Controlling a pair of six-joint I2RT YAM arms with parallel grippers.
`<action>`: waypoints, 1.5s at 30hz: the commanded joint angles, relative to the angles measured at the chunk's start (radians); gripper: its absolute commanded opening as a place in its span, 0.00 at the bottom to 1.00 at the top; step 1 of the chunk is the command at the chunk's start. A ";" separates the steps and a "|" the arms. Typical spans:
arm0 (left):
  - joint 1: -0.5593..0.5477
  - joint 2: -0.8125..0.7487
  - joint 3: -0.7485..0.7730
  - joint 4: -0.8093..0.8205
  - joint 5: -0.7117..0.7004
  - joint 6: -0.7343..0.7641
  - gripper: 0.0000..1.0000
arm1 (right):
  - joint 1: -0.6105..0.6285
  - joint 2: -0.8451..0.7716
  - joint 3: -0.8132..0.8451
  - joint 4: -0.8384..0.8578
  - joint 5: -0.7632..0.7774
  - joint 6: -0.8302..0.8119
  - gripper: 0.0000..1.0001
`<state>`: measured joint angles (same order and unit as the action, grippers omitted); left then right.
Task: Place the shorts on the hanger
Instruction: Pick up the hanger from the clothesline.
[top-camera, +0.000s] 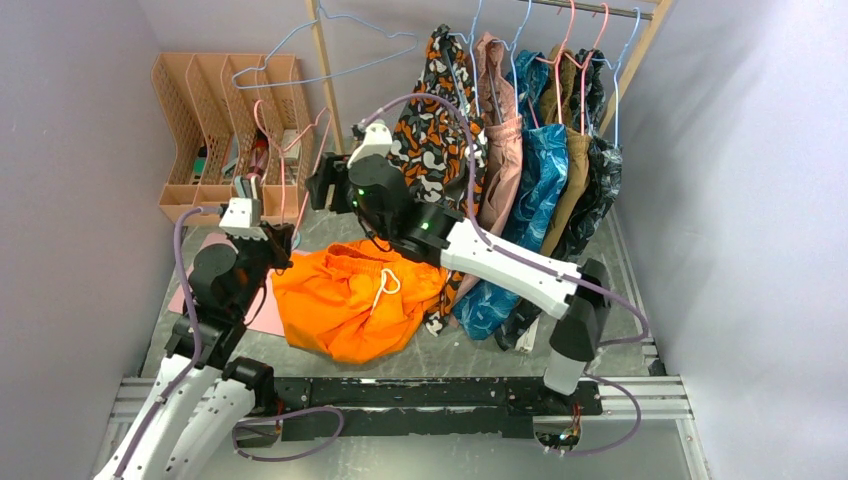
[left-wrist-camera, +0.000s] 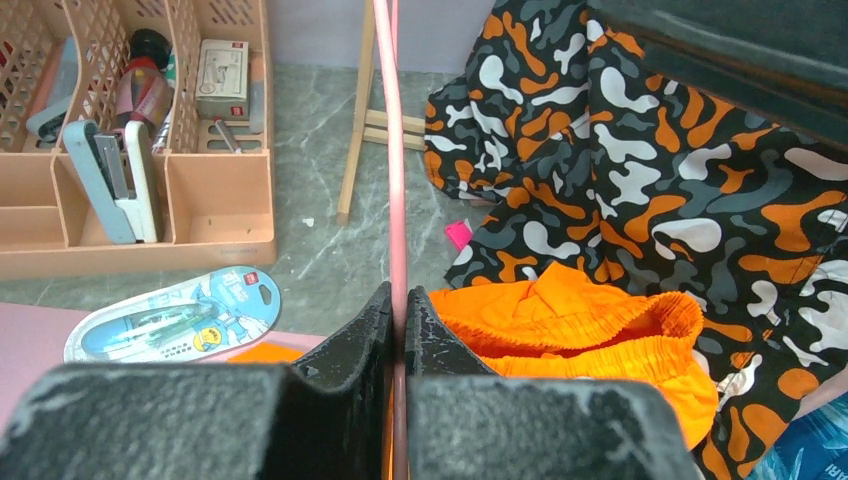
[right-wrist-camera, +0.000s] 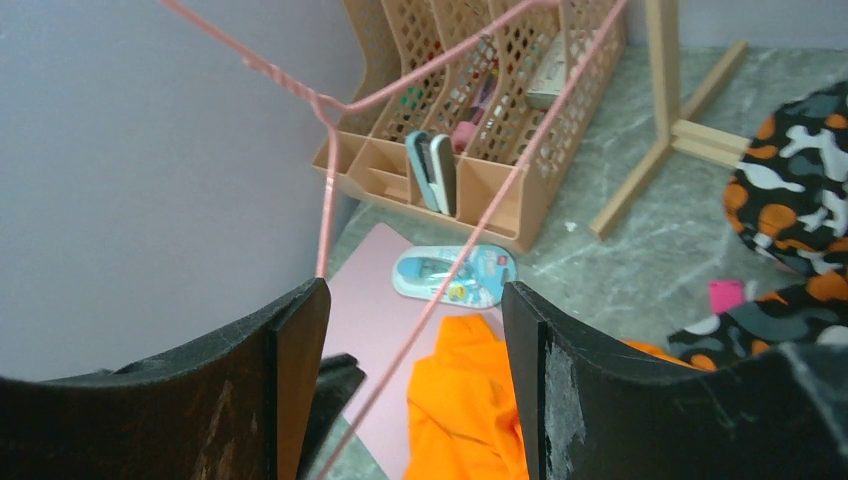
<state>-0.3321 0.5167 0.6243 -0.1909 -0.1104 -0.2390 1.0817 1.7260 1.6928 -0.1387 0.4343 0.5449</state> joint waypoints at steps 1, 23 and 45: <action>-0.004 0.000 -0.005 0.053 -0.019 0.030 0.07 | 0.004 0.086 0.113 -0.022 -0.045 0.036 0.68; -0.004 -0.018 -0.017 0.070 0.086 0.046 0.07 | 0.006 0.275 0.289 0.001 -0.139 0.050 0.40; -0.004 -0.016 0.023 0.016 0.104 0.022 0.77 | -0.026 0.017 -0.004 0.073 -0.095 -0.070 0.00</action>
<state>-0.3321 0.5064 0.6121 -0.1761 -0.0109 -0.2024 1.0836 1.8824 1.7760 -0.1154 0.2932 0.5499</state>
